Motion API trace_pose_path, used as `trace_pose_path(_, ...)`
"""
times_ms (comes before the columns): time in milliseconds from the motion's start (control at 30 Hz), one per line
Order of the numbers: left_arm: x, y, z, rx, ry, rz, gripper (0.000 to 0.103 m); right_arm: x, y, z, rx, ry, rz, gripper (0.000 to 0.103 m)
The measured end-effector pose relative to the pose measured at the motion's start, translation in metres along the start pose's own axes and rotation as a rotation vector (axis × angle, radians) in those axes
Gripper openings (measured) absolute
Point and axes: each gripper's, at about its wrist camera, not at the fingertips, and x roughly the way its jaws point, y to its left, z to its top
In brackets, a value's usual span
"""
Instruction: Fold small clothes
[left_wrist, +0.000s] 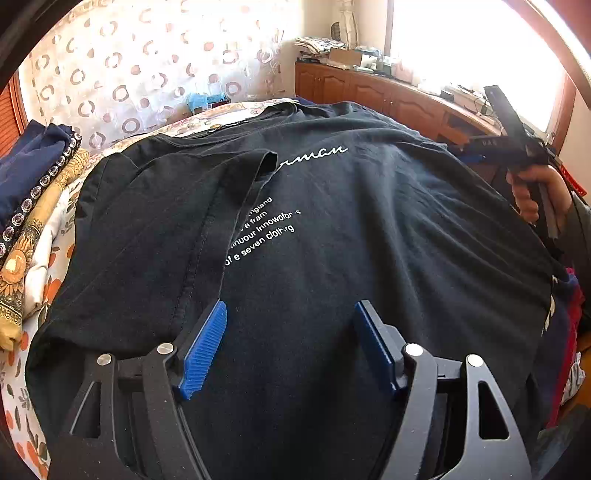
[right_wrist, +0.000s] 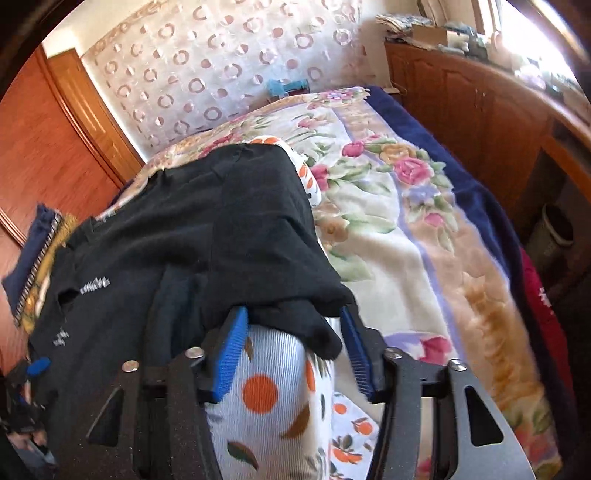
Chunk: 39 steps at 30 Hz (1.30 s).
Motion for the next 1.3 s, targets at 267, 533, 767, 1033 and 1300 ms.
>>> trace_pose_path(267, 0.000, 0.000, 0.000, -0.003, -0.004, -0.001, 0.072, -0.040, 0.021, -0.002, -0.055, -0.157, 0.048, 0.005)
trace_pose_path(533, 0.001, -0.001, -0.001, 0.002, -0.005, 0.009, 0.072, -0.071, 0.105, -0.026, -0.304, -0.199, 0.119, 0.005)
trace_pose_path(767, 0.000, -0.001, 0.000, -0.007, -0.009, 0.004, 0.072, -0.047, 0.110, -0.074, -0.348, -0.038, 0.096, 0.006)
trace_pose_path(1033, -0.025, -0.007, 0.019, -0.019, -0.071, -0.024, 0.072, -0.079, 0.083, -0.079, -0.325, -0.104, 0.024, 0.045)
trace_pose_path(1300, -0.039, -0.026, 0.055, 0.012, -0.140, -0.058, 0.072, -0.065, 0.041, -0.060, -0.127, -0.121, -0.037, 0.048)
